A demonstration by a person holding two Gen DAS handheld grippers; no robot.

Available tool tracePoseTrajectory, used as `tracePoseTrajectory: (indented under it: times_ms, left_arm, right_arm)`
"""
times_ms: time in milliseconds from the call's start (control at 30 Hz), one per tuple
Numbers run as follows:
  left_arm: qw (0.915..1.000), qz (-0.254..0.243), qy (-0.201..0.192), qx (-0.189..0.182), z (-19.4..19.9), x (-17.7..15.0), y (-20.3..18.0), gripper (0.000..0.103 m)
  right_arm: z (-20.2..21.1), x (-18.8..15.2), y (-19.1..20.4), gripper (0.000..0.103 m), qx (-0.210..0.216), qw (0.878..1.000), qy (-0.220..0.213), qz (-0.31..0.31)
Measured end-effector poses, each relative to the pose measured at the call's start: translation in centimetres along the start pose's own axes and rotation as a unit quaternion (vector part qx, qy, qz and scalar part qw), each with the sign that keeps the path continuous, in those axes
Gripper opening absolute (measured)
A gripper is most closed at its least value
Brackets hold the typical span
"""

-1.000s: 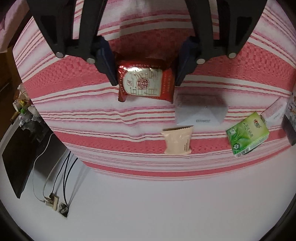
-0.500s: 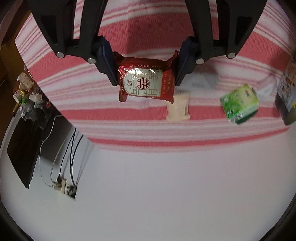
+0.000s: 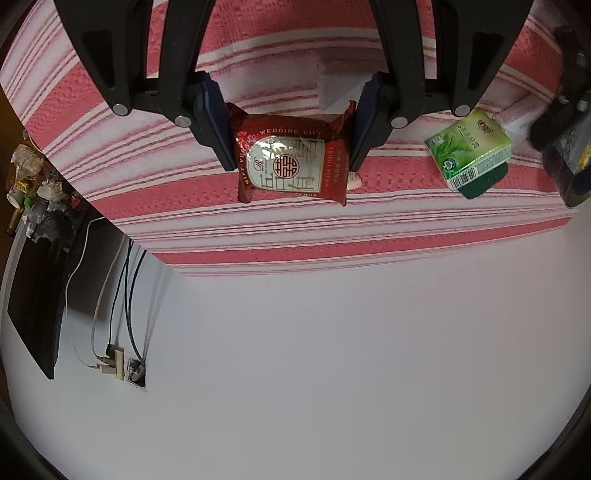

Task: Organize objects
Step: 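Grasp the small green soap box with the left gripper while the right gripper holds the red packet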

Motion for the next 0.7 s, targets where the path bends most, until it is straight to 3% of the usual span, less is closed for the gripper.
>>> tracePoseTrajectory:
  times_ms: [67, 133, 300, 367, 467, 700]
  left_arm:
    - [0.9998, 0.001, 0.018, -0.005, -1.2, 0.1, -0.1, 0.093]
    - [0.9995, 0.001, 0.032, -0.009, -2.4, 0.1, -0.3, 0.093]
    - [0.9985, -0.014, 0.050, -0.021, -3.9, -0.5, -1.2, 0.076]
    - [0.9979, -0.011, 0.055, -0.032, -4.1, -0.6, -1.0, 0.052]
    - [0.9973, -0.004, 0.060, -0.041, -4.3, -0.6, -0.9, 0.037]
    - [0.9976, -0.038, 0.038, -0.044, -3.0, -0.7, -2.0, 0.025]
  right_arm:
    - [-0.2, 0.0, 0.3, 0.061, 0.001, 1.000, 0.002, 0.004]
    - [-0.1, 0.1, 0.6, 0.061, 0.001, 1.000, 0.000, 0.007]
    - [0.1, 0.0, 0.8, 0.061, -0.003, 1.000, -0.004, 0.011]
    - [0.1, 0.0, 0.9, 0.061, -0.008, 1.000, -0.004, 0.016]
    - [0.1, -0.1, 1.1, 0.061, -0.014, 1.000, -0.005, 0.023]
    - [0.5, -0.2, 0.7, 0.061, -0.016, 1.000, -0.012, 0.015]
Point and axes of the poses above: each gripper's, at about its wrist camera, not at the fingertips, and z roughly against the way its jaws point, y to its left, x to its top, the point moved 5 cm from there along -z, roughly the way its jaws point, and after that the axes turned 6 degrees about y, right-handed, at the moved point
